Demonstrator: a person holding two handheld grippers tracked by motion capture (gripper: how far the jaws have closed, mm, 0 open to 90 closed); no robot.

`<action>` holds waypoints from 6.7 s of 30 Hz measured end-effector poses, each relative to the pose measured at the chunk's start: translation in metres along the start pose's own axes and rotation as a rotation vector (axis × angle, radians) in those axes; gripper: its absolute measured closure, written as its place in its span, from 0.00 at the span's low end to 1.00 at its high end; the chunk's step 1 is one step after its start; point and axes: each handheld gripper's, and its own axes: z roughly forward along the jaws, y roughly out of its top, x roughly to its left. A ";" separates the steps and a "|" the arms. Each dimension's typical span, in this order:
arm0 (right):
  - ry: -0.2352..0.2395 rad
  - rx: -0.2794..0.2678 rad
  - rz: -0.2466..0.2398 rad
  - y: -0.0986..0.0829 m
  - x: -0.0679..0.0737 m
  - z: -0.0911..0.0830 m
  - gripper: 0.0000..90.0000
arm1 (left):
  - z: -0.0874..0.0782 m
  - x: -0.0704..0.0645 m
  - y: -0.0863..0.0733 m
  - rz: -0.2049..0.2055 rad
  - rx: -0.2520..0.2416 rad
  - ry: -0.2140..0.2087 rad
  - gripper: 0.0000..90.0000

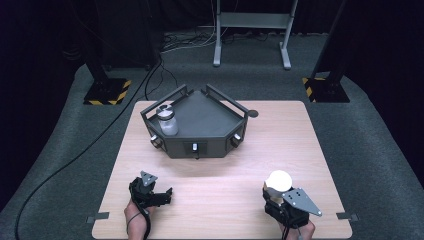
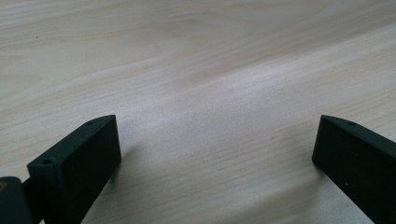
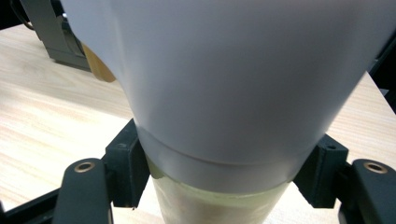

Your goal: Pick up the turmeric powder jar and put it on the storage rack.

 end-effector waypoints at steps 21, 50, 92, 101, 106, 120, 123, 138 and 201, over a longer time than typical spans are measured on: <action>0.007 0.000 -0.019 0.016 -0.004 0.017 0.33 | 0.000 0.000 0.000 -0.001 0.000 -0.001 0.01; 0.024 0.012 -0.040 0.034 -0.006 0.040 0.33 | 0.000 0.001 0.000 -0.001 0.001 -0.003 0.02; 0.040 0.016 -0.054 0.060 -0.009 0.073 0.33 | 0.000 0.001 0.000 -0.002 0.001 -0.004 0.02; 0.052 0.011 -0.054 0.069 -0.010 0.083 0.33 | 0.000 0.001 0.000 -0.002 0.001 -0.004 0.02; 0.059 0.015 -0.046 0.074 -0.011 0.089 0.33 | 0.000 0.001 0.000 -0.001 0.001 -0.004 0.02; 0.068 0.023 -0.017 0.085 -0.012 0.107 0.33 | 0.000 0.000 0.000 0.000 -0.001 -0.003 0.02; 0.069 0.025 -0.013 0.089 -0.012 0.111 0.33 | 0.000 0.001 0.000 0.000 -0.001 -0.003 0.02; 0.079 0.024 -0.001 0.102 -0.014 0.120 0.33 | 0.000 0.001 0.000 -0.001 -0.001 -0.004 0.02; 0.133 -0.011 0.043 0.156 -0.008 0.169 0.33 | 0.000 0.001 -0.002 -0.002 -0.009 -0.007 0.02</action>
